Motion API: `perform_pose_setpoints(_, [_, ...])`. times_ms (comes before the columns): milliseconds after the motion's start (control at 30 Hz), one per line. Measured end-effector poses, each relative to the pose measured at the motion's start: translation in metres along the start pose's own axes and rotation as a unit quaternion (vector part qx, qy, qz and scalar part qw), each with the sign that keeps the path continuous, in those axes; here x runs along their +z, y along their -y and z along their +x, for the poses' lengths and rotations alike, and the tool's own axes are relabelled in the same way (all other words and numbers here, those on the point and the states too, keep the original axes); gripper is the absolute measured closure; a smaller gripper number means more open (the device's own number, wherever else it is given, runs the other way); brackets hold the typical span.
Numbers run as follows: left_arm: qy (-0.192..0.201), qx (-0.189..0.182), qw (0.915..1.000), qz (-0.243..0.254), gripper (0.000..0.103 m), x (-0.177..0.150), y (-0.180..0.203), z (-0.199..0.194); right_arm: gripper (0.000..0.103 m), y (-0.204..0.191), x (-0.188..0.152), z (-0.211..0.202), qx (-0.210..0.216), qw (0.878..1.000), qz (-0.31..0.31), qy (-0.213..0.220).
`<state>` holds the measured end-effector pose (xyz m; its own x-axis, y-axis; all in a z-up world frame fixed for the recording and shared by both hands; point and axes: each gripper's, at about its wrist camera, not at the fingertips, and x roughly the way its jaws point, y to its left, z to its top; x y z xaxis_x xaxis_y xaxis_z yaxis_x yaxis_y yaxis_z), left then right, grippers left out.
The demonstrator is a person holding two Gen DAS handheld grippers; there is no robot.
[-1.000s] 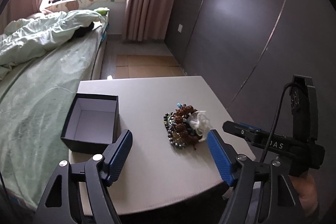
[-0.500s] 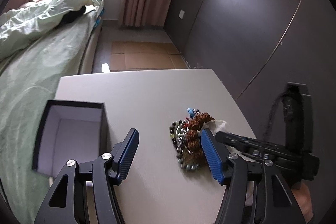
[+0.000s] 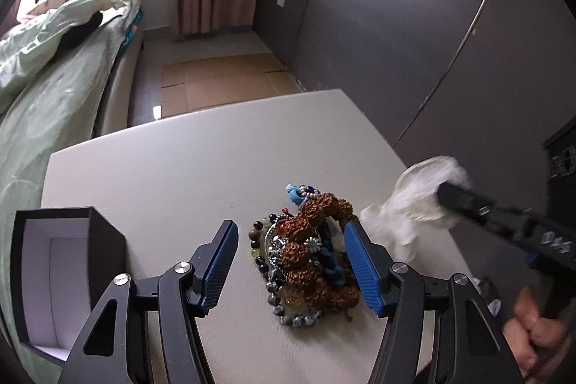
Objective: Organize jewelry
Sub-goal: 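Grasp the brown bead bracelet with the left gripper and lift it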
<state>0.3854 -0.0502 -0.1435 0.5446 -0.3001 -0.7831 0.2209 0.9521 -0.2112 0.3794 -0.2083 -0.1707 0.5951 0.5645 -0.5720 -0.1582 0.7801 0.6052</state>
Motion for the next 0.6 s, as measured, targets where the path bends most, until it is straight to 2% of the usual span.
perform_pose_setpoints(133, [-0.020, 0.002, 0.9998, -0.001, 0.040, -0.006, 0.000, 0.015, 0.099, 0.000, 0.004, -0.008, 0.002, 1.000, 0.002, 0.022])
perform_pose_setpoints(167, [-0.026, 0.003, 0.9997, 0.001, 0.049, -0.007, 0.000, 0.020, 0.099, 0.000, 0.005, -0.009, 0.004, 1.000, 0.003, 0.024])
perform_pose_setpoints(200, [-0.036, 0.001, 0.9994, 0.000, 0.072, -0.009, 0.000, 0.024, 0.099, -0.001, 0.006, -0.009, 0.005, 1.000, 0.004, 0.028])
perform_pose_setpoints(233, [-0.046, -0.003, 0.9989, -0.005, 0.082, -0.009, -0.001, 0.028, 0.099, 0.001, 0.006, -0.011, 0.006, 1.000, 0.004, 0.030])
perform_pose_setpoints(367, [-0.035, -0.014, 0.9991, -0.020, 0.083, -0.009, -0.003, 0.020, 0.099, -0.001, 0.010, -0.009, 0.013, 0.999, 0.005, 0.032])
perform_pose_setpoints(600, [0.015, -0.034, 0.9990, -0.026, 0.083, -0.003, 0.000, -0.019, 0.099, -0.010, 0.015, -0.013, 0.037, 0.998, 0.002, 0.049])
